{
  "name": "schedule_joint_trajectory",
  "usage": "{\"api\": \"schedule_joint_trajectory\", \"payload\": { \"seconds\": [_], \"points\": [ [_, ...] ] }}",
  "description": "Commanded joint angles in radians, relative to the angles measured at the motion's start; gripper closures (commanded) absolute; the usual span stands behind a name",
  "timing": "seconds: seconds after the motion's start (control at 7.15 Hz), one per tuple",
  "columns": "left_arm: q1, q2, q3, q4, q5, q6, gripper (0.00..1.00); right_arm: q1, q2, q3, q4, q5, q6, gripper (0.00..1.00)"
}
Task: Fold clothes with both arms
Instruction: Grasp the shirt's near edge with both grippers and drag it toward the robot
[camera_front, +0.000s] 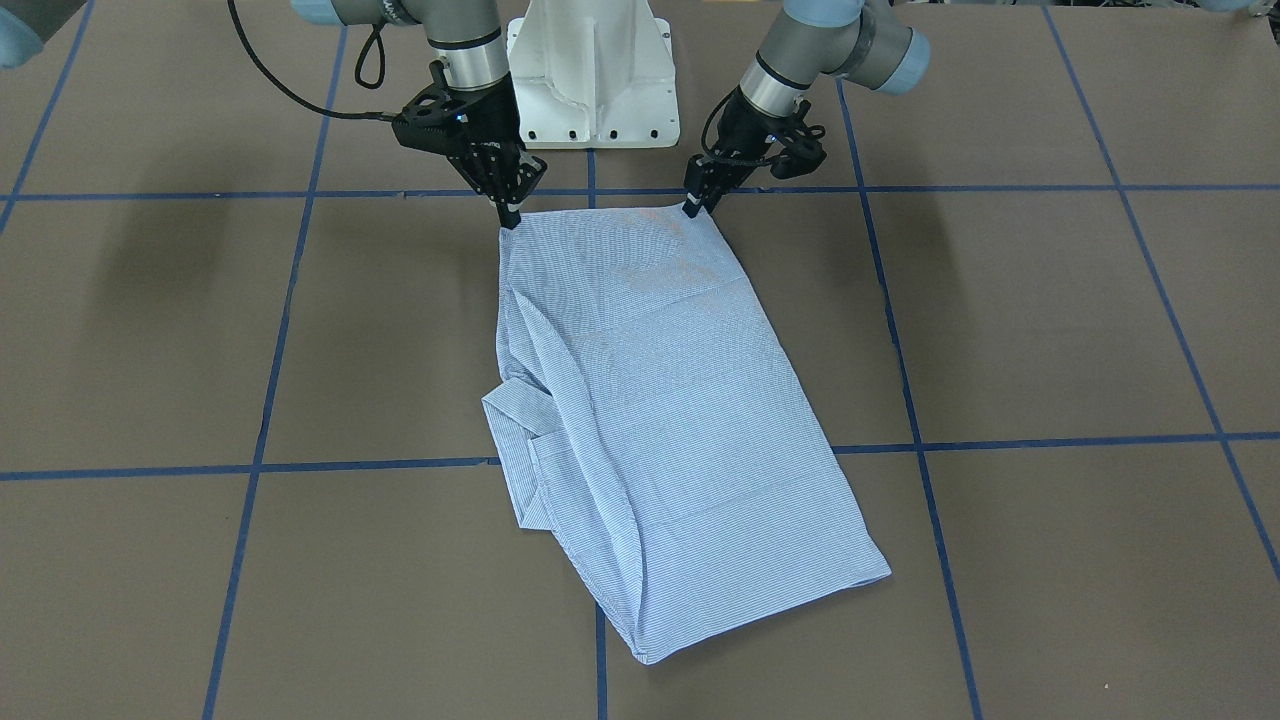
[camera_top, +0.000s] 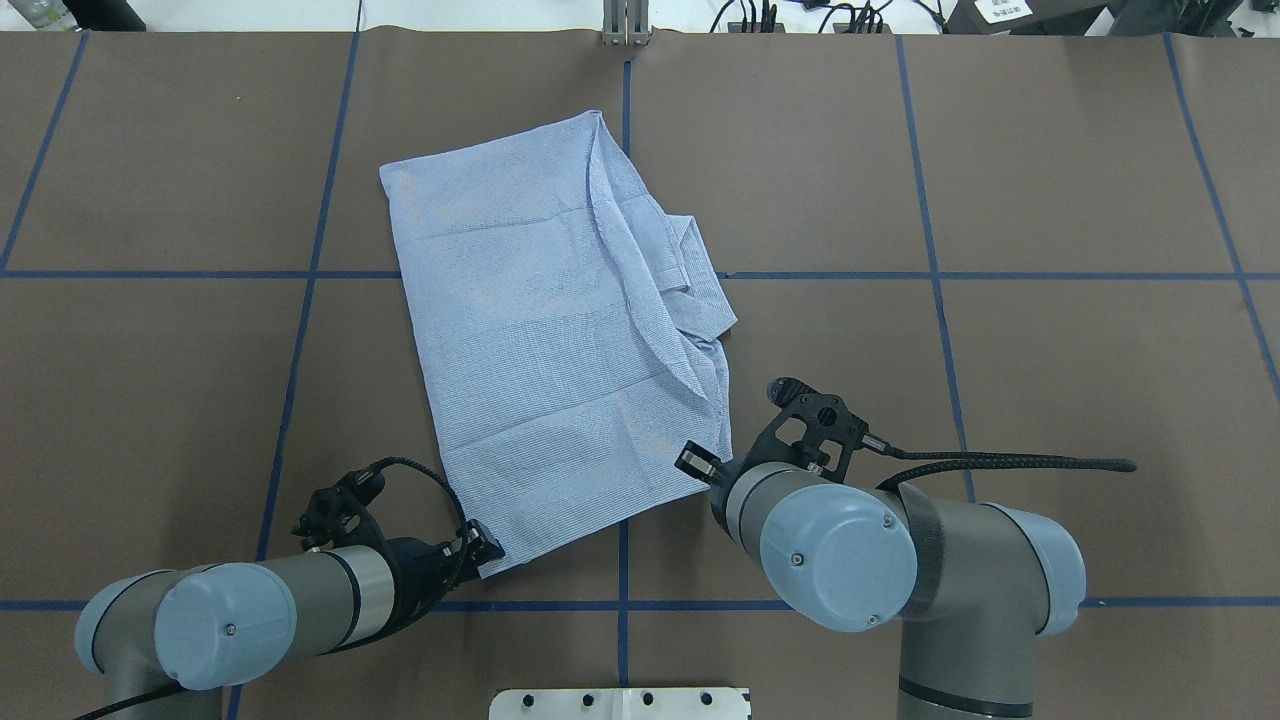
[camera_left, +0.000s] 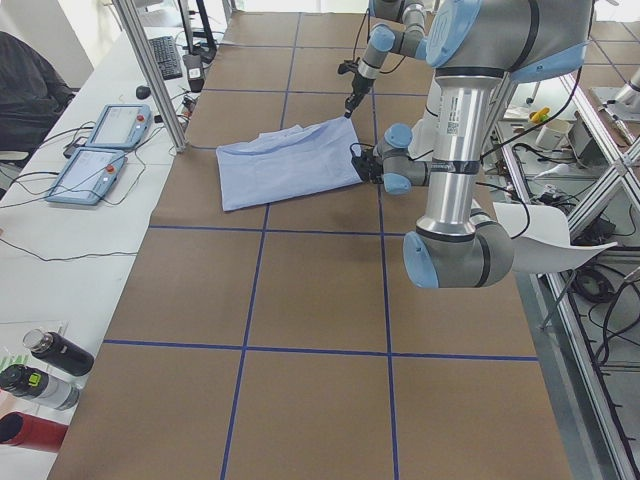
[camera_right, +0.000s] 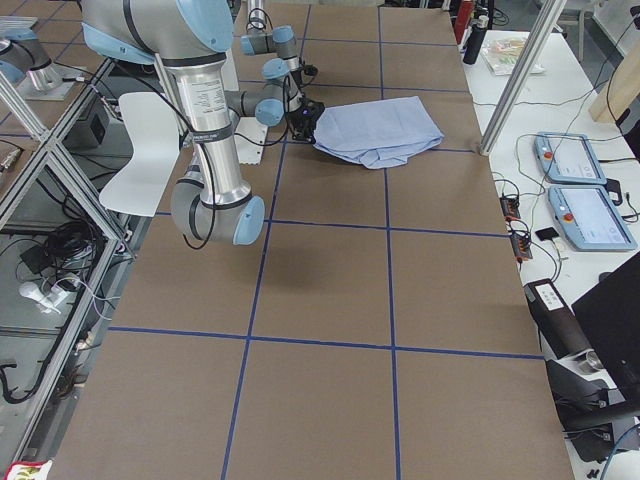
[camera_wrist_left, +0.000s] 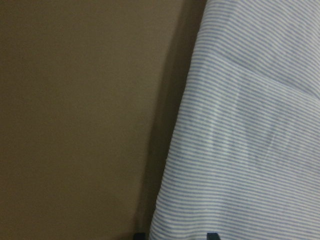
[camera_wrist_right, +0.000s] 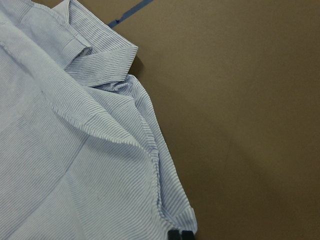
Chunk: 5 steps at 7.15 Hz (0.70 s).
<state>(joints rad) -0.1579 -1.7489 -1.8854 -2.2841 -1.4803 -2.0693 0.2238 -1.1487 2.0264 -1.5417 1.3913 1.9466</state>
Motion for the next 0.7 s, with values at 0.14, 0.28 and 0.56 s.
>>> {"api": "schedule_joint_trajectory", "payload": {
  "seconds": [0.14,0.28,0.56],
  "points": [
    [0.0,0.0,0.0,0.0,0.0,0.0,0.58,0.002,-0.006,0.011,0.0,0.0,0.0,1.0],
    [0.0,-0.003,0.0,0.0,0.0,0.0,0.63,0.002,-0.003,0.011,0.0,0.0,0.0,1.0],
    [0.001,-0.009,-0.001,0.0,-0.002,0.0,1.0,0.002,-0.005,0.011,0.0,0.0,-0.002,1.0]
  ]
}}
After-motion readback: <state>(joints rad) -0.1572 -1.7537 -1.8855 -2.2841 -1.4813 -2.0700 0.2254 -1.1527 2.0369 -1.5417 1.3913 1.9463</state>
